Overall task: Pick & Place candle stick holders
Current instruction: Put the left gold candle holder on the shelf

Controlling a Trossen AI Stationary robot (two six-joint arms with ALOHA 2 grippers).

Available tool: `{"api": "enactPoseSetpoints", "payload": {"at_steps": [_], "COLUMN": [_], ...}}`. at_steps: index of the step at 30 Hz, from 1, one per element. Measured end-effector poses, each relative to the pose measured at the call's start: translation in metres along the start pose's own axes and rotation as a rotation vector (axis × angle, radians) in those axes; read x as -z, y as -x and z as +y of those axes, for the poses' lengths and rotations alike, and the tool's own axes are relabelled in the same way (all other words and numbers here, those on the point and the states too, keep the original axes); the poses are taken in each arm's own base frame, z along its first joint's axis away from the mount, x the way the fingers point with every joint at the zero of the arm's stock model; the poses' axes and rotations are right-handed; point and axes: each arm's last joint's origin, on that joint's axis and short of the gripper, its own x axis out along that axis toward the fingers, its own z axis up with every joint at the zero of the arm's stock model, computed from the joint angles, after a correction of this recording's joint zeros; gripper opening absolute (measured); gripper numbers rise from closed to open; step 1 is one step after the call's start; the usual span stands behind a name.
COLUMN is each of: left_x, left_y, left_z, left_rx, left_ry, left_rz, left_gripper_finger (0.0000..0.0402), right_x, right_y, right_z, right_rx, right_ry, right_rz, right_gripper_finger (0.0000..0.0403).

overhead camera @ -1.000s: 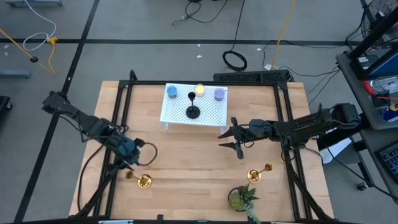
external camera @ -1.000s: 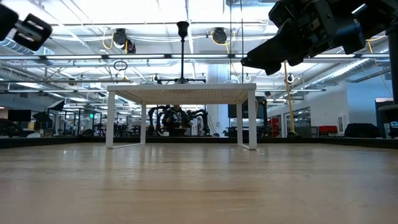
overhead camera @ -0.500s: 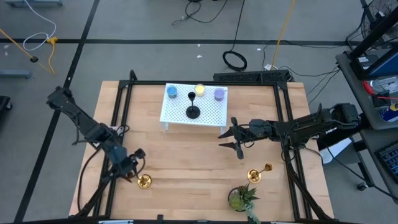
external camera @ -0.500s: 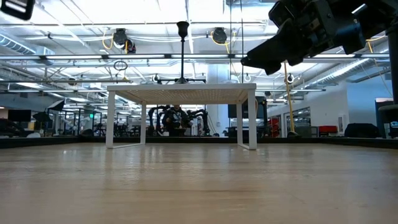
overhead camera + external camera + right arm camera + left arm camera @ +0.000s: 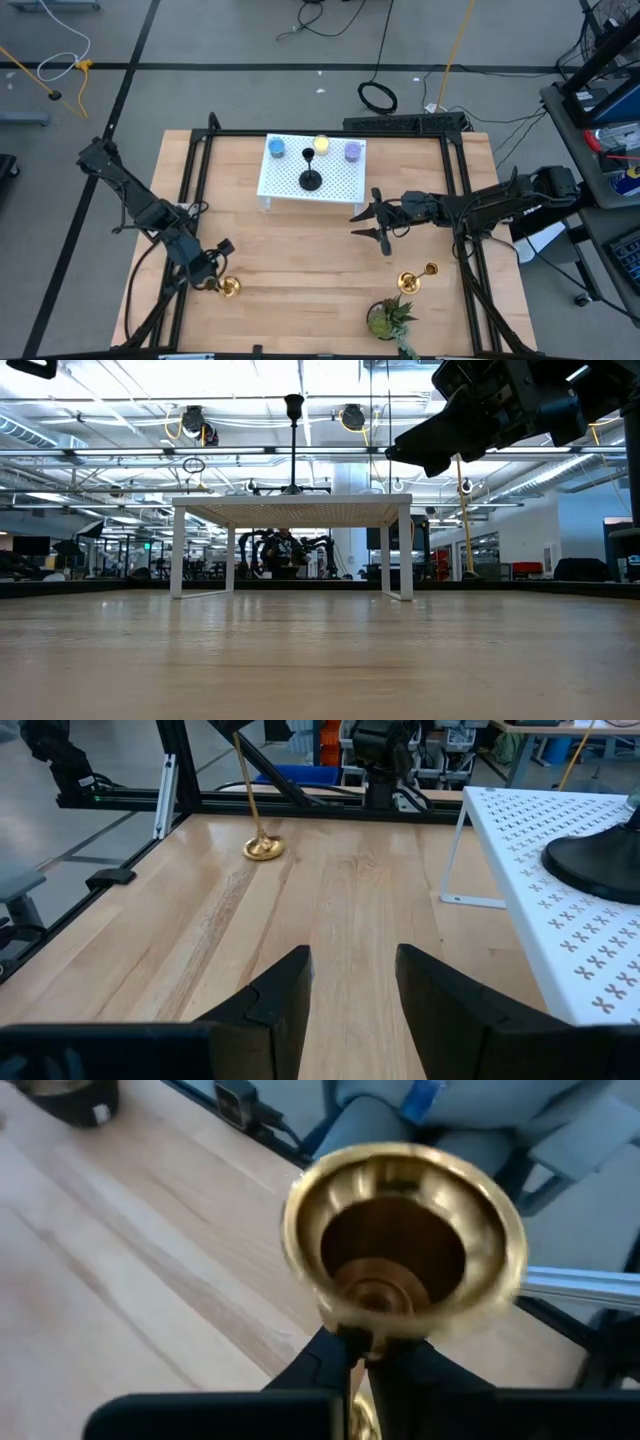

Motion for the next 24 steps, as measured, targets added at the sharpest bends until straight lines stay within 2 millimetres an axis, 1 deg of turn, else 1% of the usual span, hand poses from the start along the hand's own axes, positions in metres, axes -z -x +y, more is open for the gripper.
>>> {"api": "enactPoseSetpoints", "payload": {"at_steps": [2, 5, 9, 12, 16, 19, 21, 24], "left_x": [-0.002, -0.01, -0.019, -0.028, -0.036, -0.037, -0.04, -0.046], "left_y": [0.0, 0.001, 0.004, 0.009, 0.017, 0.025, 0.033, 0.049], "left_z": [0.002, 0.006, 0.015, 0.023, 0.035, 0.045, 0.052, 0.064], "left_rx": [-0.053, -0.154, -0.28, -0.426, -0.605, -0.726, -0.818, -0.954], "left_ry": [0.012, 0.077, 0.104, 0.136, 0.205, 0.241, 0.257, 0.304], "left_rz": [-0.019, -0.102, -0.202, -0.303, -0.415, -0.444, -0.449, -0.475], "left_gripper_finger": [0.0022, 0.0032, 0.0016, 0.0016, 0.0028, 0.0023, 0.0016, 0.0016], "right_x": [0.0, 0.0, 0.0, 0.0, 0.0, 0.0, 0.0, -0.001], "right_y": [0.0, 0.0, 0.0, 0.0, 0.0, 0.0, 0.0, 0.0], "right_z": [0.0, 0.0, 0.0, 0.0, 0.0, 0.0, 0.0, 0.0], "right_rx": [0.0, 0.0, 0.003, 0.003, 0.004, 0.004, 0.004, 0.004], "right_ry": [0.0, 0.0, 0.0, 0.0, 0.0, 0.0, 0.0, 0.0], "right_rz": [0.0, -0.001, -0.001, -0.003, -0.004, -0.004, -0.005, -0.008], "right_gripper_finger": [0.0146, 0.0146, 0.0146, 0.0146, 0.0146, 0.0146, 0.0146, 0.0146]}}
